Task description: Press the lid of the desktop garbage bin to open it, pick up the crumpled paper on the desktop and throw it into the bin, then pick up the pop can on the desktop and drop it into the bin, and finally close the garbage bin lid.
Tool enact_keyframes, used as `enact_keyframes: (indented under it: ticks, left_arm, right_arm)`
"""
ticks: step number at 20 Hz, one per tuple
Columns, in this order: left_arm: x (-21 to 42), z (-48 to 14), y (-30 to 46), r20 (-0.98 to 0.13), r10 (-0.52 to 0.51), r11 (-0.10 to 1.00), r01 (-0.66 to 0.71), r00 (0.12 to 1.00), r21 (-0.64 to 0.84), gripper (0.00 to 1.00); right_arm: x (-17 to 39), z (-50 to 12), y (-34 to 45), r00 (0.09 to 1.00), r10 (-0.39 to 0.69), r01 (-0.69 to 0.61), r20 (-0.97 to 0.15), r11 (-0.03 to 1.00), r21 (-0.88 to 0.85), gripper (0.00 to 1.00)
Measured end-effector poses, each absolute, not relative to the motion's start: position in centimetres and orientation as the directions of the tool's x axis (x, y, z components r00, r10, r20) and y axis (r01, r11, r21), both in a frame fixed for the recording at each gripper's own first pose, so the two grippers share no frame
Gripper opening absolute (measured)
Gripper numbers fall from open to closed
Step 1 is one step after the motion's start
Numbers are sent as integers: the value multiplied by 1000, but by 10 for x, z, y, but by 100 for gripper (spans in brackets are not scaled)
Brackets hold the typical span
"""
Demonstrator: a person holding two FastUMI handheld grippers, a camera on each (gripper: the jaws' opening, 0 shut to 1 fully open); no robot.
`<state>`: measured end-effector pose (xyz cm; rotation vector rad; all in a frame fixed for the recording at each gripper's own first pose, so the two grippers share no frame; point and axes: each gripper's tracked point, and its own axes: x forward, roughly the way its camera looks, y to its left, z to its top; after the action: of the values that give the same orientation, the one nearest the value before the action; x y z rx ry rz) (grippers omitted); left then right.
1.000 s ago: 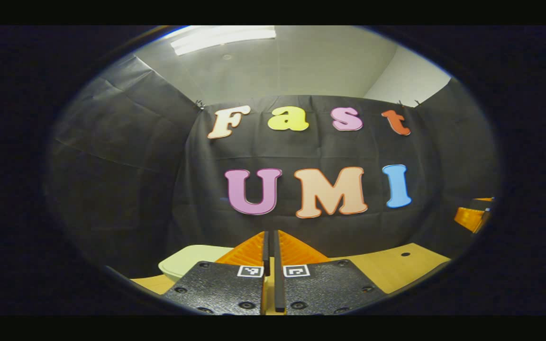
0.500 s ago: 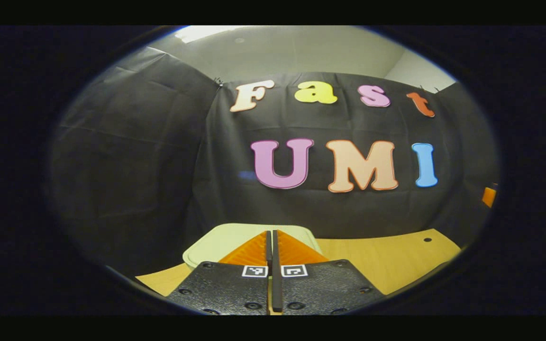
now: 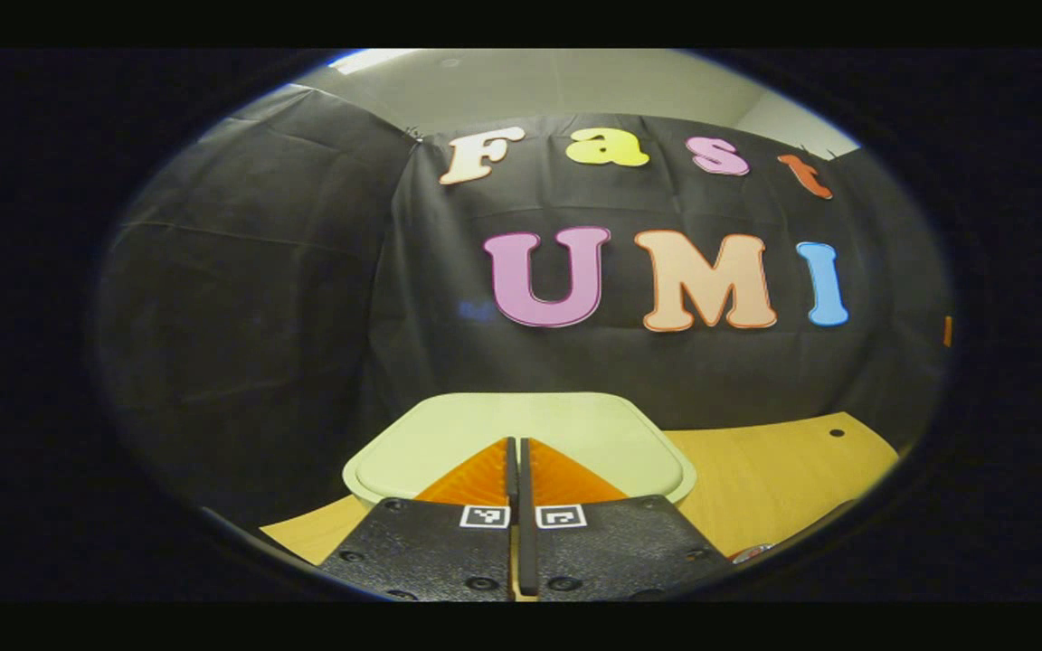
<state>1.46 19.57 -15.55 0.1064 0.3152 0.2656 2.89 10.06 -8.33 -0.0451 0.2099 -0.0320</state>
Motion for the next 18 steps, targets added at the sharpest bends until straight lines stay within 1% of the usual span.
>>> enact_keyframes:
  ticks: [1, 2, 4, 6, 7, 8, 9, 14, 18]
  left_arm:
    - [13, -157, 194, -276, 271, 961, -243, 922, 131, 0]
    - [12, -162, 194, -292, 268, 963, -242, 918, 122, 0]
    - [16, -162, 192, -298, 265, 962, -229, 917, 151, 0]
    - [14, -155, 193, -269, 272, 958, -234, 924, 163, 0]
    - [17, -149, 188, -243, 256, 963, -224, 936, 151, 0]
    - [18, -151, 182, -254, 226, 972, -199, 940, 129, 0]
    - [19, -148, 179, -255, 221, 973, -195, 941, 124, 0]
    - [25, -100, 163, -123, 222, 965, -200, 967, 170, 0]
    - [23, -69, 142, -66, 198, 970, -186, 978, 156, 0]
  right_arm:
    - [29, -86, 103, 977, -34, 25, -212, 999, -47, 98]
    - [29, -86, 103, 976, -33, 23, -213, 999, -48, 98]
    - [28, -87, 104, 977, -25, 14, -212, 999, -52, 99]
    - [29, -90, 106, 977, -11, 0, -214, 999, -50, 98]
    - [30, -90, 104, 977, -3, -7, -215, 999, -48, 98]
    - [31, -89, 103, 977, 4, -15, -215, 999, -48, 98]
    - [32, -89, 99, 976, 9, -21, -216, 998, -52, 98]
    - [36, -91, 80, 974, 27, -39, -223, 998, -46, 98]
    - [37, -97, 66, 971, 51, -65, -233, 996, -54, 98]
